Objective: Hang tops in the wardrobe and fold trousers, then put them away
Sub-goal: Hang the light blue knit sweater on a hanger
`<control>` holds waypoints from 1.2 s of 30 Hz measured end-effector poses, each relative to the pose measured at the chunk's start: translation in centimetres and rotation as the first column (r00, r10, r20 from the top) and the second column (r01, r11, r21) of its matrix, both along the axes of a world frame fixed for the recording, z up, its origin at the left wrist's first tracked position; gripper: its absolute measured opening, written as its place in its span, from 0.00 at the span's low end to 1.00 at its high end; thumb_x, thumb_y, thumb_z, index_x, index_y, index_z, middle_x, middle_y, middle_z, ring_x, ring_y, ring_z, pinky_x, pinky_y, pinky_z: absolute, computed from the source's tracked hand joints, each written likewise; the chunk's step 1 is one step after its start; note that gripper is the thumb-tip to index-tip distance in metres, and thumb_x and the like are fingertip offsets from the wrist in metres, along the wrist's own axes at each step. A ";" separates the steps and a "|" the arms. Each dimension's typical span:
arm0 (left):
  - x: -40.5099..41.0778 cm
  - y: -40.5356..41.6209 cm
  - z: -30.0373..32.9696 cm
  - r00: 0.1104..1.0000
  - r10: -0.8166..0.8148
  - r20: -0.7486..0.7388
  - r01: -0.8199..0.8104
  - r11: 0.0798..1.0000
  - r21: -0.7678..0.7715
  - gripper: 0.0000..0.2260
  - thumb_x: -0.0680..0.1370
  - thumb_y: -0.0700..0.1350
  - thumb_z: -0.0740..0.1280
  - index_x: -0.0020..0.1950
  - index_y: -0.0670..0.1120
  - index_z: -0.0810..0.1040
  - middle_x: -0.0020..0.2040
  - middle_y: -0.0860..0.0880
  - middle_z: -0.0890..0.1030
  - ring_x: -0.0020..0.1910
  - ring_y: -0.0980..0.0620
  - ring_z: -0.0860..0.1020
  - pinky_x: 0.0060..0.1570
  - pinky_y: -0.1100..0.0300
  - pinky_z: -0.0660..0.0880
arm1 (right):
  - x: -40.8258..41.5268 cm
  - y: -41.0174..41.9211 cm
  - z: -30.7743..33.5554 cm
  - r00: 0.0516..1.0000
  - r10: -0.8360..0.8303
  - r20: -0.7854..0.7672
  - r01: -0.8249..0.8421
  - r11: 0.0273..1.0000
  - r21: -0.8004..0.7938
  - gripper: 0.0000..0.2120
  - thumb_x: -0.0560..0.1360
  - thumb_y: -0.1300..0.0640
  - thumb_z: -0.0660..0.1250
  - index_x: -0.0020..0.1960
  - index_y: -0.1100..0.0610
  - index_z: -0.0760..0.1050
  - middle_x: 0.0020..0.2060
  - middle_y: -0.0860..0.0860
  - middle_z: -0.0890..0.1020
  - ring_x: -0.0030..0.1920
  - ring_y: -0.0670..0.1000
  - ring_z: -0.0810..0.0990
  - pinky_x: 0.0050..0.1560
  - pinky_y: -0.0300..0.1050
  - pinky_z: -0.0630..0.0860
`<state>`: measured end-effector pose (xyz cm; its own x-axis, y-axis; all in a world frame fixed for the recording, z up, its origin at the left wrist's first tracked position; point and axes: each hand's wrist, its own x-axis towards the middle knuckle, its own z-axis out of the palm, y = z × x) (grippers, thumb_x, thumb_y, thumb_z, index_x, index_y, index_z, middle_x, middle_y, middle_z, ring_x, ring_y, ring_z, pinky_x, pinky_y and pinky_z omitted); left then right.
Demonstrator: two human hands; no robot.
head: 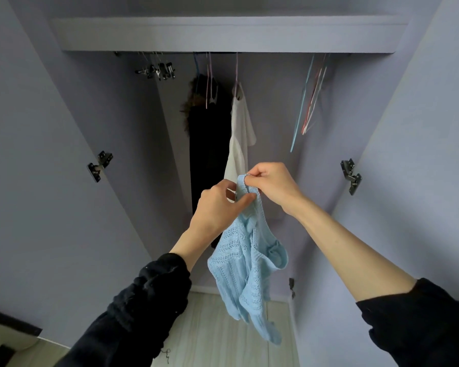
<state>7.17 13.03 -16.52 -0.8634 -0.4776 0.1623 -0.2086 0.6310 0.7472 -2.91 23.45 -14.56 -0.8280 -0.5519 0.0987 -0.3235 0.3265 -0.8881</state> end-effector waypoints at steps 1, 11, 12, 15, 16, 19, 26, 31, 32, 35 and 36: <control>-0.1 0.2 -0.1 1.000 -0.012 -0.005 0.012 1.000 -0.018 0.12 0.73 0.57 0.70 0.45 0.48 0.77 0.39 0.55 0.79 0.39 0.62 0.77 0.42 0.68 0.72 | 0.0 0.1 0.0 1.000 -0.005 -0.006 0.005 1.000 0.005 0.07 0.70 0.62 0.70 0.34 0.54 0.77 0.21 0.38 0.75 0.23 0.37 0.71 0.25 0.26 0.64; -0.6 -1.1 1.0 0.994 -0.027 -0.108 0.062 0.938 0.341 0.07 0.75 0.37 0.67 0.42 0.44 0.84 0.32 0.54 0.82 0.30 0.60 0.78 0.34 0.69 0.73 | 0.1 2.1 -3.2 0.988 0.031 -0.150 -0.017 0.996 0.091 0.11 0.74 0.54 0.69 0.34 0.49 0.72 0.28 0.42 0.74 0.27 0.34 0.71 0.30 0.27 0.66; -0.6 -1.2 1.3 0.993 -0.028 -0.119 0.072 0.917 0.391 0.07 0.75 0.36 0.66 0.42 0.42 0.83 0.30 0.55 0.82 0.29 0.62 0.78 0.31 0.71 0.70 | 0.2 2.3 -3.8 0.990 0.046 -0.133 -0.034 0.995 0.093 0.11 0.74 0.54 0.69 0.35 0.49 0.72 0.29 0.42 0.75 0.29 0.35 0.72 0.31 0.28 0.67; -0.4 -1.8 2.4 0.989 -0.017 -0.146 0.084 0.880 0.468 0.08 0.76 0.37 0.66 0.40 0.43 0.83 0.28 0.56 0.81 0.27 0.64 0.76 0.28 0.74 0.68 | 0.4 2.6 -5.1 0.991 0.129 -0.042 -0.120 0.978 0.168 0.04 0.72 0.57 0.71 0.46 0.52 0.78 0.40 0.45 0.79 0.42 0.45 0.77 0.42 0.35 0.70; -0.3 -2.1 2.8 0.988 -0.015 -0.152 0.088 0.873 0.481 0.08 0.76 0.37 0.66 0.39 0.44 0.82 0.29 0.55 0.81 0.28 0.63 0.75 0.30 0.72 0.68 | 0.5 2.7 -5.5 0.988 0.155 -0.017 -0.148 0.966 0.214 0.07 0.72 0.56 0.71 0.50 0.53 0.79 0.42 0.45 0.79 0.45 0.47 0.77 0.46 0.39 0.71; 0.1 -3.0 4.0 0.987 -0.028 -0.160 0.108 0.848 0.518 0.08 0.76 0.38 0.65 0.39 0.41 0.81 0.35 0.48 0.79 0.33 0.57 0.72 0.35 0.65 0.67 | 0.7 2.7 -6.9 0.989 0.146 0.035 -0.148 0.910 0.387 0.13 0.72 0.53 0.70 0.56 0.53 0.79 0.48 0.47 0.81 0.53 0.51 0.78 0.60 0.52 0.71; 1.8 -5.0 5.5 0.990 -0.042 -0.132 0.094 0.903 0.419 0.08 0.78 0.41 0.66 0.43 0.38 0.80 0.39 0.45 0.80 0.36 0.55 0.76 0.39 0.65 0.71 | 0.3 2.0 -8.5 0.996 -0.026 -0.080 0.066 0.835 0.546 0.08 0.75 0.55 0.62 0.49 0.57 0.78 0.44 0.55 0.81 0.52 0.59 0.78 0.58 0.55 0.73; 3.3 -6.8 3.7 0.999 0.048 -0.008 -0.042 0.931 0.362 0.07 0.74 0.42 0.72 0.45 0.37 0.80 0.39 0.42 0.80 0.37 0.49 0.77 0.47 0.54 0.75 | -2.2 2.8 -6.9 0.939 -0.332 -0.088 0.343 0.888 0.306 0.10 0.77 0.59 0.60 0.55 0.59 0.77 0.52 0.59 0.81 0.55 0.61 0.77 0.55 0.50 0.74; 3.5 -7.0 3.4 0.998 0.062 0.021 -0.066 0.940 0.334 0.07 0.72 0.42 0.73 0.44 0.38 0.80 0.39 0.43 0.80 0.37 0.49 0.77 0.47 0.53 0.75 | -2.7 2.8 -6.4 0.937 -0.340 -0.078 0.348 0.895 0.278 0.10 0.77 0.59 0.61 0.55 0.59 0.77 0.53 0.58 0.81 0.55 0.60 0.77 0.56 0.50 0.74; 3.6 -8.1 2.8 0.987 0.131 0.087 -0.145 0.973 0.178 0.05 0.70 0.45 0.75 0.40 0.45 0.82 0.38 0.45 0.82 0.38 0.52 0.77 0.42 0.60 0.75 | -3.9 3.0 -5.2 0.944 -0.294 -0.149 0.325 0.906 0.271 0.08 0.78 0.57 0.61 0.53 0.58 0.76 0.50 0.58 0.81 0.54 0.60 0.78 0.58 0.53 0.72; 3.7 -8.6 2.7 0.982 0.165 0.090 -0.176 0.977 0.120 0.05 0.70 0.46 0.76 0.40 0.46 0.82 0.37 0.48 0.81 0.36 0.55 0.76 0.39 0.65 0.73 | -4.1 3.1 -4.9 0.944 -0.254 -0.208 0.309 0.904 0.297 0.07 0.78 0.57 0.61 0.52 0.58 0.76 0.48 0.58 0.82 0.53 0.60 0.78 0.58 0.54 0.71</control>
